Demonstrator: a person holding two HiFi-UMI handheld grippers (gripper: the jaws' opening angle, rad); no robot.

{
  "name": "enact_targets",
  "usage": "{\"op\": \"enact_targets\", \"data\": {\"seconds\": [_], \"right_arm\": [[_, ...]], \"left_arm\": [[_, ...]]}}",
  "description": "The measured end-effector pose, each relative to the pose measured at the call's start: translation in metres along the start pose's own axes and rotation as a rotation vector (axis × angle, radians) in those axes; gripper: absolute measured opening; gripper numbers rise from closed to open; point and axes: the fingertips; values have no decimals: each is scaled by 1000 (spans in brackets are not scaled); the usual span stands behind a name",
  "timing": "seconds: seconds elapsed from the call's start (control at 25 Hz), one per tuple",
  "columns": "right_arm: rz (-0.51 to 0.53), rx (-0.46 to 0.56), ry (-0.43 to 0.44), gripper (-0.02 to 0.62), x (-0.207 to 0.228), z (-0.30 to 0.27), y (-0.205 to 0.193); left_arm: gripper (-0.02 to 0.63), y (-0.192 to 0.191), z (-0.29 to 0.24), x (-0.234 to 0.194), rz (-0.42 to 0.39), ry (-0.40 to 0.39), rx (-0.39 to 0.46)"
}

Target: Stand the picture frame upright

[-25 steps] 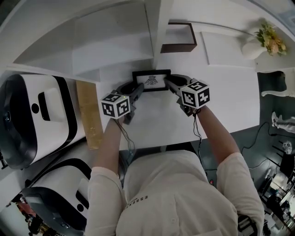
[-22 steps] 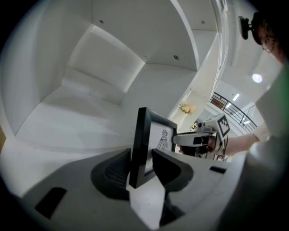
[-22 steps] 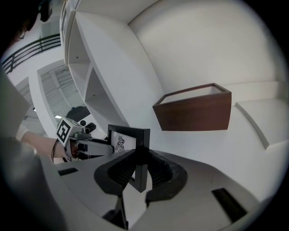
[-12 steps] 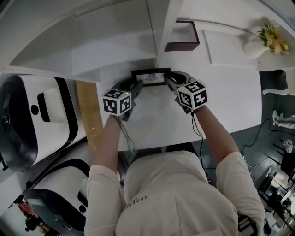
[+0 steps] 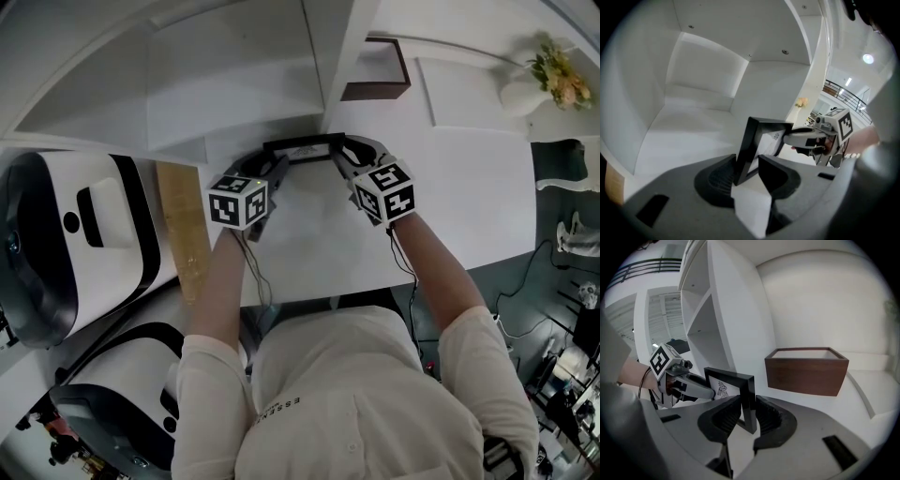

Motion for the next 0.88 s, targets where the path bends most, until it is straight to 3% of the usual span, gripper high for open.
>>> {"op": "enact_targets", "data": {"seconds": [0.68, 0.88], "right_arm": [[-53, -11, 12, 118, -3, -8, 3], [-68, -8, 0, 120, -7, -9, 3]], "left_arm": [[142, 10, 7, -15, 4, 68, -18], [149, 5, 9, -20, 64, 72, -17]]}}
Point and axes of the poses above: the fingertips, and each gripper's own axes: z backward along the fingers, x to its right, y out of its top, and after that the axes turned 11 degrees about -y, right-handed
